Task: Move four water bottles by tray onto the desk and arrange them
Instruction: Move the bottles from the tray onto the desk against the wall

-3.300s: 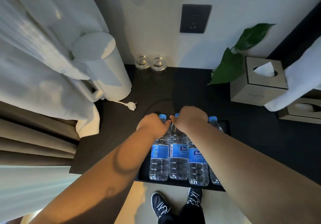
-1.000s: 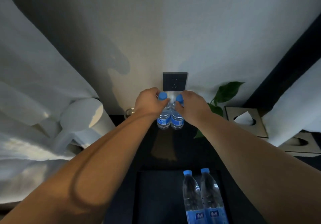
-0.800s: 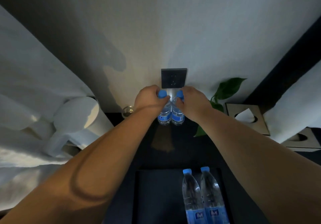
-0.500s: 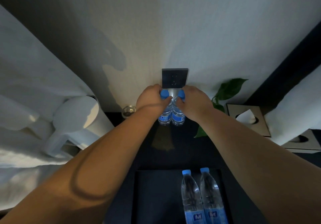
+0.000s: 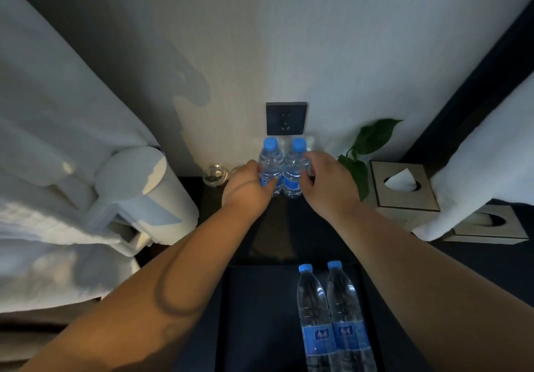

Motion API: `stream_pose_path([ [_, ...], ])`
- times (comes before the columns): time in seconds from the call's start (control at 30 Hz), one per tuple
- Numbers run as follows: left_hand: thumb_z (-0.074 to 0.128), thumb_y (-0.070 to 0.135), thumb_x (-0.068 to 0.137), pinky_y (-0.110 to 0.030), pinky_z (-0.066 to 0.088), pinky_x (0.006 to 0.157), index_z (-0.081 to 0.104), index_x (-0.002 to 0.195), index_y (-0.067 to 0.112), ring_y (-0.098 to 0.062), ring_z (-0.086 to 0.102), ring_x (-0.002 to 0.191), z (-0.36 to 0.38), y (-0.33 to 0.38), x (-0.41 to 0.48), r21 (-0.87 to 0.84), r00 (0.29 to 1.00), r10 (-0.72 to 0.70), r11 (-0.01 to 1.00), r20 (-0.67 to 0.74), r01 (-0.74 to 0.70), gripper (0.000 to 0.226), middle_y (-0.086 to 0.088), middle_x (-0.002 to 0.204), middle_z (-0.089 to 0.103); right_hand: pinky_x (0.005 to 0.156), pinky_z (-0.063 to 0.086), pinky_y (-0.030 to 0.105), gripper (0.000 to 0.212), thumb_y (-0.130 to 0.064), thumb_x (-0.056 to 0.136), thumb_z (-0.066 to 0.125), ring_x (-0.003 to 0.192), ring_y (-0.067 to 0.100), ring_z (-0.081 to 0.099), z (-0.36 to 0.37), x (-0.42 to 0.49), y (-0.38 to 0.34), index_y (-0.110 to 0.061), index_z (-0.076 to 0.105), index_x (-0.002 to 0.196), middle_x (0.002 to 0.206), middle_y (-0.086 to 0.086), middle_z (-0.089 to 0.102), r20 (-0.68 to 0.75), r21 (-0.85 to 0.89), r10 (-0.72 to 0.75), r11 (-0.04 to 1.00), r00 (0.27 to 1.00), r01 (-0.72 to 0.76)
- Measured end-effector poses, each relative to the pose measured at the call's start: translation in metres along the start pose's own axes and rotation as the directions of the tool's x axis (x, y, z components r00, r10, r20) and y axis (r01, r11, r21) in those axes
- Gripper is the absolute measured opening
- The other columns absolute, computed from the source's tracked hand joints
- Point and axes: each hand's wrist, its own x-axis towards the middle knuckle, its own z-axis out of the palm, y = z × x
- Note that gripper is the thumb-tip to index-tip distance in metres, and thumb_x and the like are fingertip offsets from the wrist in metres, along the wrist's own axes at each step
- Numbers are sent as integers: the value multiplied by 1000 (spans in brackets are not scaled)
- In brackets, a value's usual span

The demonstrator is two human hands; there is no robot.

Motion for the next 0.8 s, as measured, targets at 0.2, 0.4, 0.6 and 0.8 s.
stream_pose_path([
  [0.2,68,52,85,-31,51,68,55,100,27,-11,59,79,29,-14,-51,35,997,35,999,74,-38,31,11,84,59,68,45,27,30,-25,94,63,79,11,59,9,-54,9,-16,64,123,89,-13,51,56,-3,-40,999,998,40],
  [0.4,63,55,86,-35,57,70,57,100,29,-13,63,79,56,-11,-97,87,975,17,996,220,-37,31,10,83,64,69,47,29,31,-26,94,65,87,21,64,16,-108,37,-15,67,123,101,2,65,160,-20,36,999,986,-33],
  [0.6,57,62,86,-36,58,74,60,97,27,-17,67,81,85,-3,-138,145,929,-59,989,366,6,36,6,84,69,71,54,34,30,-40,99,56,87,16,62,16,-148,72,-23,64,122,107,-2,62,327,-133,270,962,905,-239],
  [0.8,58,53,91,-39,57,72,57,108,15,-27,69,85,102,3,-167,165,938,-53,986,343,-5,42,-7,91,71,69,59,39,23,-47,96,55,74,12,64,13,-170,97,-26,65,100,83,-7,67,434,-148,452,889,779,-434],
])
